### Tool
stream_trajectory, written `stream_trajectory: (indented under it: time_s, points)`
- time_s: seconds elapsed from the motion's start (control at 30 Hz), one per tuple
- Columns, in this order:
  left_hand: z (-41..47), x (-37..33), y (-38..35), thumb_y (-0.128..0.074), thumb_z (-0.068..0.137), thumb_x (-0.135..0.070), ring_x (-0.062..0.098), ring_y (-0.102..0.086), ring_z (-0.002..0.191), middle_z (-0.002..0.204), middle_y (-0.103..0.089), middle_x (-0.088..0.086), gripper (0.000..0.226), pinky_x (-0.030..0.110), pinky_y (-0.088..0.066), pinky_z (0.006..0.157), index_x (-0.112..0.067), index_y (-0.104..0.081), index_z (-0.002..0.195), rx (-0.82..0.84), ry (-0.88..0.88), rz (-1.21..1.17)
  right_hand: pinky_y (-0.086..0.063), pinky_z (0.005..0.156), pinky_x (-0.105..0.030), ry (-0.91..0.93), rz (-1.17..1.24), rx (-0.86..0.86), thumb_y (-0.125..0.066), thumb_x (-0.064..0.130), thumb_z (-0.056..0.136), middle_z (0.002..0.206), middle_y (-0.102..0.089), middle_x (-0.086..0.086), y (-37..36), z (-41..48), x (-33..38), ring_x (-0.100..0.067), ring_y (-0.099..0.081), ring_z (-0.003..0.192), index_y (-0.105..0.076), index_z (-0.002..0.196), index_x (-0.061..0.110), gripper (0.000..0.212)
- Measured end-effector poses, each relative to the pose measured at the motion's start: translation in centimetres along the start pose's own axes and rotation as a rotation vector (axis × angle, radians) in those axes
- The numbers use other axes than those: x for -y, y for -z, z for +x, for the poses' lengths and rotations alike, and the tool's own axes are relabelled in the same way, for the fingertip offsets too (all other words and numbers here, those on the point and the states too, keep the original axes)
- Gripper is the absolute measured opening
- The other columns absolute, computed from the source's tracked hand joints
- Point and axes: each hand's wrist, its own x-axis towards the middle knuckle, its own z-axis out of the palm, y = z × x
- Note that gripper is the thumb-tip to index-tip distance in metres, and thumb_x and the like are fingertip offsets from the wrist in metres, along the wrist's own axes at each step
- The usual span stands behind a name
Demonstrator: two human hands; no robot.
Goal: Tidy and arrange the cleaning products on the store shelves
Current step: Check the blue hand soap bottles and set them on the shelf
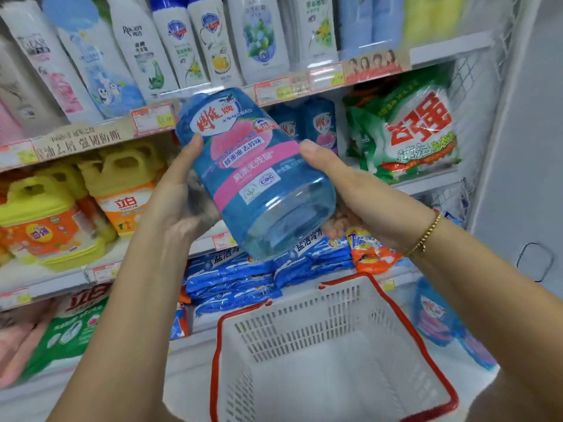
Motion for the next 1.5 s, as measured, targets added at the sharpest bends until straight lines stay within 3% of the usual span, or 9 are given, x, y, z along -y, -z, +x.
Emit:
stream_trajectory:
  time_s: [0.13,0.27,0.53,0.87,1.0,1.07,1.2,1.37,1.5]
  points:
    - [0.5,0.5,-3.1,-0.062,0.087,-0.043,0.02,-0.073,0.075,0.083,-0.075,0.004,0.03,0.041,-0.06,0.059,-0.015,-0.069,0.093,-0.023,0.07,-0.01,-0.042,0.055,-0.029,0.016,-0.023,-0.133,-0.033,0.081,0.077,0.067,-0.058,-0.014,1.8,-0.9,0.8,-0.025,-0.05,0.055,-0.07,0.093,0.011,0.081]
    - [0.9,1.3,-5.2,-0.064,0.085,-0.047,0.025,-0.073,0.082,0.092,-0.075,0.007,0.039,0.047,-0.059,0.063,-0.012,-0.078,0.077,0.007,0.172,-0.034,-0.044,0.047,-0.024,0.03,0.014,-0.181,-0.032,0.071,0.087,0.054,-0.064,-0.004,3.5,-2.5,1.4,-0.018,-0.052,0.044,-0.069,0.093,0.011,0.07]
    - [0.0,3.0,-9.3,-0.07,0.082,-0.044,0.026,-0.073,0.085,0.097,-0.075,0.008,0.037,0.047,-0.059,0.07,-0.015,-0.068,0.104,0.013,0.219,-0.047,-0.055,0.049,-0.021,-0.001,0.025,-0.224,-0.036,0.076,0.081,0.106,-0.069,-0.015,6.5,-4.8,1.0,-0.019,-0.068,0.055,-0.049,0.134,0.011,0.084]
    - [0.1,6.7,-13.3,-0.066,0.078,-0.038,0.023,-0.072,0.087,0.103,-0.073,0.005,0.028,0.048,-0.058,0.077,-0.017,-0.072,0.095,0.159,0.236,0.115,-0.058,0.082,-0.033,-0.104,0.076,-0.143,-0.043,0.069,0.077,0.101,-0.074,-0.001,10.8,-10.5,-2.7,-0.018,-0.072,0.09,-0.063,0.108,0.025,0.058]
    - [-0.2,10.2,-15.5,-0.073,0.069,-0.027,0.027,-0.067,0.097,0.11,-0.07,0.009,0.059,0.044,-0.056,0.086,-0.011,-0.059,0.124,0.291,0.167,0.278,-0.053,0.09,-0.027,-0.167,0.008,-0.054,-0.051,0.06,0.074,0.107,-0.072,0.01,13.4,-13.1,-5.1,-0.006,-0.068,0.099,-0.06,0.113,0.027,0.052]
    - [-0.6,12.3,-16.5,-0.079,0.052,-0.032,0.029,-0.066,0.098,0.113,-0.069,0.011,0.076,0.049,-0.053,0.088,-0.009,-0.06,0.122,0.326,0.096,0.368,-0.05,0.089,-0.026,-0.175,0.022,-0.074,-0.057,0.056,0.07,0.106,-0.072,0.013,15.0,-13.7,-5.8,-0.004,-0.067,0.099,-0.059,0.112,0.029,0.05]
    - [-1.2,16.6,-18.0,-0.083,0.041,-0.024,0.016,-0.072,0.084,0.098,-0.075,0.001,0.079,0.032,-0.056,0.065,-0.014,-0.06,0.116,0.474,-0.024,0.475,-0.056,0.082,-0.03,-0.079,0.132,-0.193,-0.071,0.034,0.069,0.104,-0.072,0.008,18.4,-13.5,-6.7,-0.014,-0.068,0.098,-0.056,0.114,0.027,0.048]
    - [-0.3,21.6,-18.3,-0.092,0.049,-0.015,0.013,-0.066,0.107,0.118,-0.069,-0.005,0.093,0.03,-0.056,0.082,-0.023,-0.05,0.132,0.657,0.027,0.626,-0.055,0.084,-0.035,-0.041,0.078,-0.276,-0.084,0.0,0.06,0.125,-0.062,-0.002,21.4,-14.6,-10.2,-0.019,-0.064,0.109,-0.044,0.131,0.028,0.086]
    - [1.6,26.8,-18.3,-0.089,0.054,0.005,0.013,-0.062,0.115,0.123,-0.066,-0.007,0.095,0.03,-0.052,0.094,-0.025,-0.047,0.133,0.789,0.135,0.672,-0.056,0.082,-0.027,-0.055,-0.096,-0.43,-0.087,-0.004,0.055,0.116,-0.064,0.003,21.9,-16.4,-15.1,-0.012,-0.067,0.101,-0.041,0.128,0.025,0.091]
